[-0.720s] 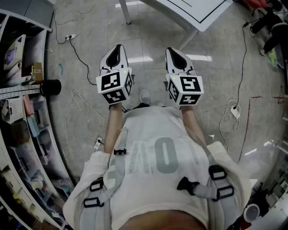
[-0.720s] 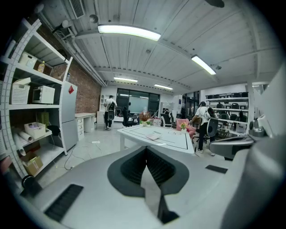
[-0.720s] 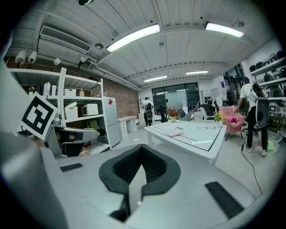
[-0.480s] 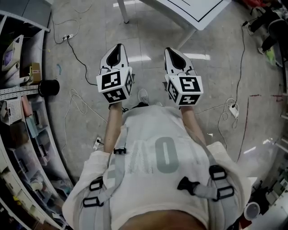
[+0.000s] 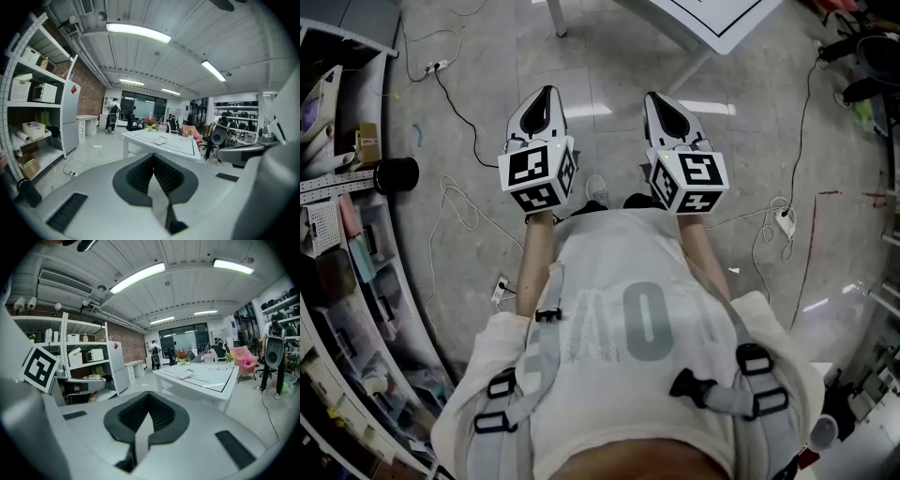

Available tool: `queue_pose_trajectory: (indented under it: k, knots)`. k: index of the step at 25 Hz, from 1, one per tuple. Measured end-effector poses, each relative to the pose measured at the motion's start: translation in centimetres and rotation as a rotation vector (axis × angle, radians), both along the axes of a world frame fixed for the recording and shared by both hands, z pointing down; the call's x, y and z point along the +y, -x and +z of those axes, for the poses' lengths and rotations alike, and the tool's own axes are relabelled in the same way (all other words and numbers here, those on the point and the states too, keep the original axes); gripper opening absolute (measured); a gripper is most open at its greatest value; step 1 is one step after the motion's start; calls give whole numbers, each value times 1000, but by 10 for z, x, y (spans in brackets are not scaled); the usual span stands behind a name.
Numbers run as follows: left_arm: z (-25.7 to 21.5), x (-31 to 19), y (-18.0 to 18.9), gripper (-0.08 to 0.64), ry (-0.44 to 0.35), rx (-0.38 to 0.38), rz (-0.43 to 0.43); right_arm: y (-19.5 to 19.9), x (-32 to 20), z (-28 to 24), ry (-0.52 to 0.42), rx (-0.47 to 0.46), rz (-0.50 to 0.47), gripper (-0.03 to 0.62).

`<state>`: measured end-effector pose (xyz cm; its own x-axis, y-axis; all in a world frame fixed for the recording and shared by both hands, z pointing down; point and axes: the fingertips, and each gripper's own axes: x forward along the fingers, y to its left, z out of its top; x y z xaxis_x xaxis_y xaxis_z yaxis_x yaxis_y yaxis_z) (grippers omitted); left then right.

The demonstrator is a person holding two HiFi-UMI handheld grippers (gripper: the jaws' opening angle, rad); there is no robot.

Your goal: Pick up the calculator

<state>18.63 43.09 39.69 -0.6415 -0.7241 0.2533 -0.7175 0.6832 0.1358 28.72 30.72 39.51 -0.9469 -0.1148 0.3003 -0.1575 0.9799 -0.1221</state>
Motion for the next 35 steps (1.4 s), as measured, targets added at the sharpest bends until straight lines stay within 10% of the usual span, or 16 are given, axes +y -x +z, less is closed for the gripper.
queue_pose_trajectory:
  k: [17, 35]
  knots:
    - [20, -36, 64, 20, -31, -21, 85, 48, -40, 34, 76, -8, 109, 5]
    - [-19, -235, 296, 20, -91, -120, 134, 297, -238, 2, -8, -28, 90, 5]
